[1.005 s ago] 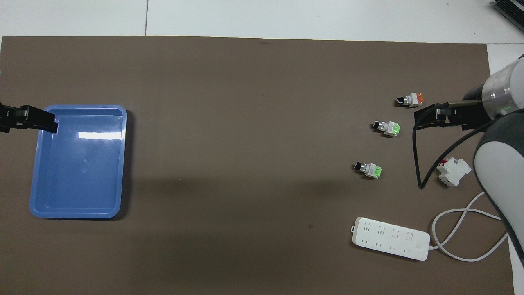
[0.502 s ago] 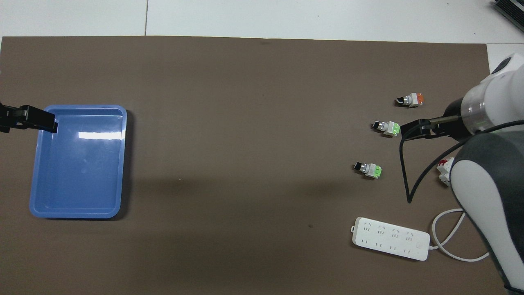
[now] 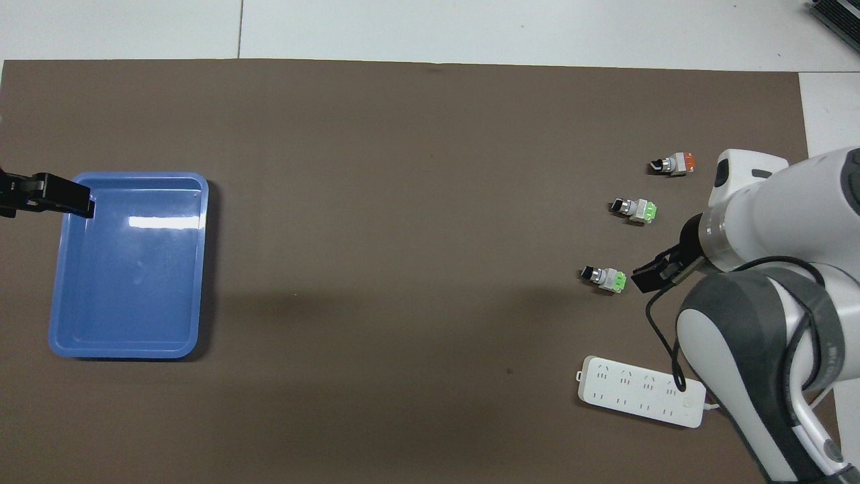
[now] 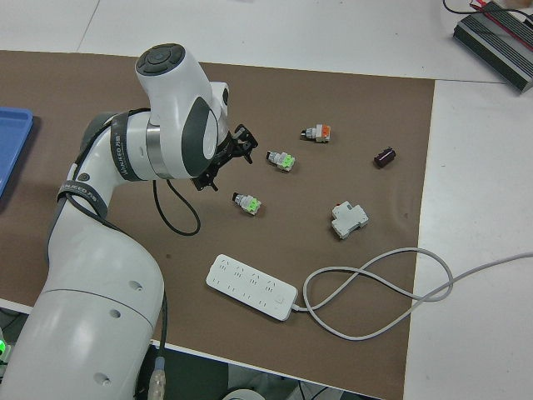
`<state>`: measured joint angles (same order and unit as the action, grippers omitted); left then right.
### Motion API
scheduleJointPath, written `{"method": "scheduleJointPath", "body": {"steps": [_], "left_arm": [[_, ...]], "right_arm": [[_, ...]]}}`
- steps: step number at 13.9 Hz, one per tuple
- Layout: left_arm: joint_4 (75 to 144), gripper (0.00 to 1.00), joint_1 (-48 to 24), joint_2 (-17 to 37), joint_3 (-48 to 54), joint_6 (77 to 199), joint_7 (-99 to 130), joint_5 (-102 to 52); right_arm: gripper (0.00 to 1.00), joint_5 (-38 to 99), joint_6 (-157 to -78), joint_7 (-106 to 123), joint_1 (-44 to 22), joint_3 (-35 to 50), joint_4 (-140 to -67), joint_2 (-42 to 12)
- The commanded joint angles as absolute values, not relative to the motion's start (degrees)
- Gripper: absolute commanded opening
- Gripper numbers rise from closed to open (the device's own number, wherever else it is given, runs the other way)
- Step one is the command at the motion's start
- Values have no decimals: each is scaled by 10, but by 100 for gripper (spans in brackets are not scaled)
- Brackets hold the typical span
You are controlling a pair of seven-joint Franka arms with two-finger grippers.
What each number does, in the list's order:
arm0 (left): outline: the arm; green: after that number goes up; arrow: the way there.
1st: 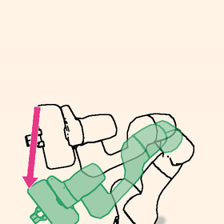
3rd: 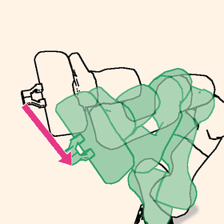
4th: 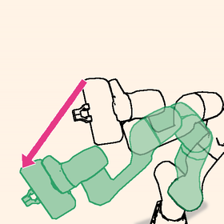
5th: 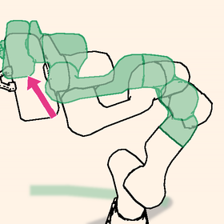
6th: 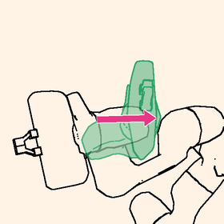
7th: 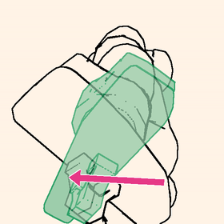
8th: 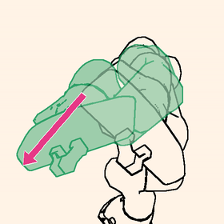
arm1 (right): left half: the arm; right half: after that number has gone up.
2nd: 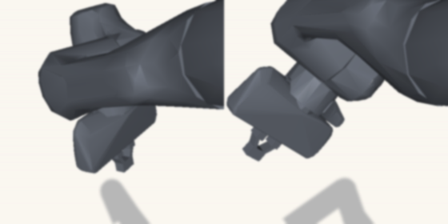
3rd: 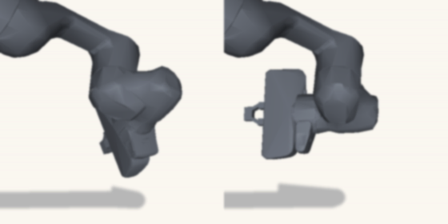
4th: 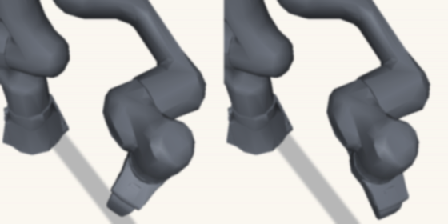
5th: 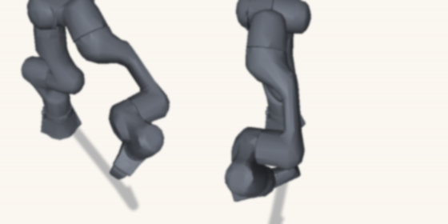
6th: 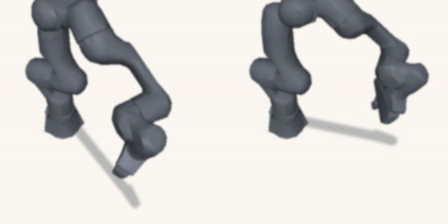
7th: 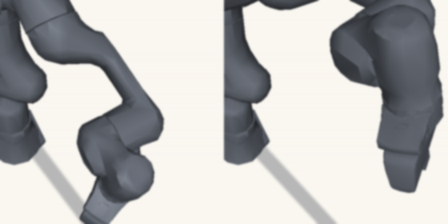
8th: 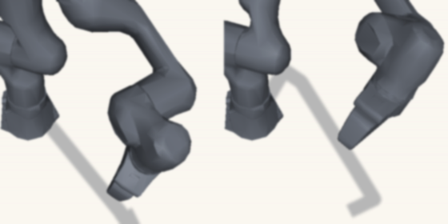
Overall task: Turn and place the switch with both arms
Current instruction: 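Lower the right gripper and grasp the green-topped switch module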
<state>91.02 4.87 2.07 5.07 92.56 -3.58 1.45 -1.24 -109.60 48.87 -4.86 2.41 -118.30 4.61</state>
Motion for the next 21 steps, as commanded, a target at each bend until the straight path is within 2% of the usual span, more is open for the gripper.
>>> {"method": "scheduleJointPath", "body": {"steps": [1,3,10,16,19,21], "left_arm": [[930,100,55,4,55,932,-39,23],[930,100,55,4,55,932,-39,23],[930,100,55,4,55,932,-39,23],[930,100,55,4,55,932,-39,23],[930,100,55,4,55,931,-39,23],[930,100,55,4,55,932,-39,23]], "right_arm": [[100,7,-1134,571,-41,26,-1225,63],[100,8,-1144,574,-41,26,-1235,64],[100,8,-1282,686,-40,26,-1326,44],[100,11,-1362,748,-35,26,-1354,-8],[100,32,-1432,767,-35,26,-1383,-30],[100,33,-1444,774,-36,26,-1389,-37]]}}
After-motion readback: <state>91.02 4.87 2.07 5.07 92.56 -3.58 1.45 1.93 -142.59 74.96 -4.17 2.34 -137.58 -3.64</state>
